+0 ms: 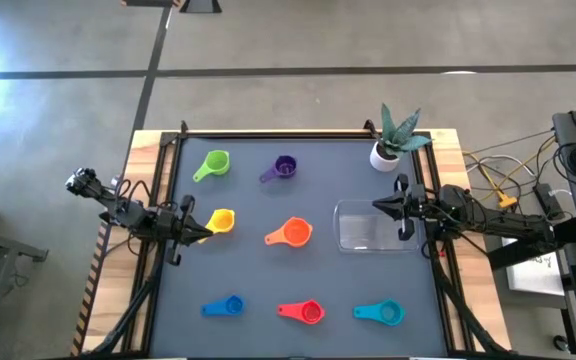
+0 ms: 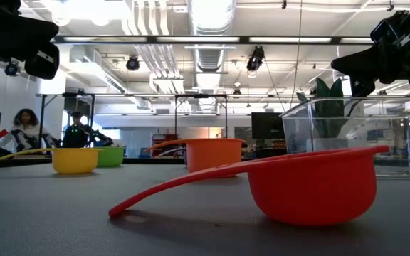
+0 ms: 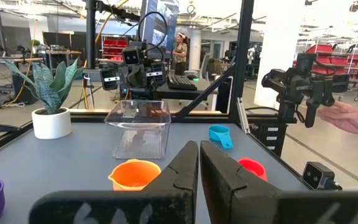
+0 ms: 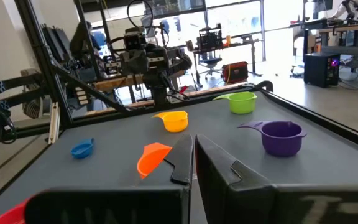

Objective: Nest measuring cups in basket

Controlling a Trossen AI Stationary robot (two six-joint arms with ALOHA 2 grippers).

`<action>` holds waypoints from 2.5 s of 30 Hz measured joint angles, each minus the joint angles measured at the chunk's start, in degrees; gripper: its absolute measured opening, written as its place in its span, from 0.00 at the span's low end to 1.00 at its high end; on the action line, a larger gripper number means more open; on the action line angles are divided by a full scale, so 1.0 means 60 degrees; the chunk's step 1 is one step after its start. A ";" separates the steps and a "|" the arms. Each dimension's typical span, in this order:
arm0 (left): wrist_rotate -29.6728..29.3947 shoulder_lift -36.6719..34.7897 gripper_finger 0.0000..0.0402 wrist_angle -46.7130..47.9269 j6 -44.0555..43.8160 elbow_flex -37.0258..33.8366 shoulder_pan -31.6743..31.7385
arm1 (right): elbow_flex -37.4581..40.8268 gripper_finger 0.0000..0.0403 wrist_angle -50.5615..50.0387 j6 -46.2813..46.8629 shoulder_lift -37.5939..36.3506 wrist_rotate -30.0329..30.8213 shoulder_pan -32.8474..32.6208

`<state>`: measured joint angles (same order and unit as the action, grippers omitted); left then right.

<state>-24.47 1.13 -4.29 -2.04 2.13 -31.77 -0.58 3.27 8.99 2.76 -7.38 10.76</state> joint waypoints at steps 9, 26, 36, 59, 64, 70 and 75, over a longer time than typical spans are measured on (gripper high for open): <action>0.0000 0.0003 0.00 0.0015 0.0000 0.0000 0.0000 | 0.0000 0.02 0.0000 -0.1789 0.0003 0.0000 0.0004; 0.0000 0.0003 0.00 0.0029 0.0000 0.0000 0.0003 | 0.0000 0.02 0.0359 -0.2131 0.0004 0.0002 0.0004; 0.0000 0.0003 0.00 0.0000 0.0000 0.0000 0.0000 | 0.0004 0.02 0.1856 0.0852 0.0004 0.0012 0.0000; 0.0000 0.0003 0.00 0.0029 0.0003 0.0000 0.0000 | -0.1412 0.02 0.2579 0.0559 0.2237 -0.0082 -0.0165; 0.0000 0.0002 0.00 0.0029 0.0001 0.0000 0.0000 | -0.2010 0.02 0.2596 -0.0019 0.3695 0.0006 -0.0728; 0.0000 0.0000 0.00 0.0025 0.0002 0.0000 0.0004 | -0.2993 0.02 0.2720 -0.0948 0.5431 0.0439 -0.1397; 0.0000 0.0000 0.00 0.0019 0.0000 0.0000 0.0001 | -0.3879 0.02 0.2683 -0.1288 0.6703 0.0486 -0.1796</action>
<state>-24.47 1.13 -4.18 -2.04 2.13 -31.76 -23.86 19.37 1.26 42.98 -4.47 -0.01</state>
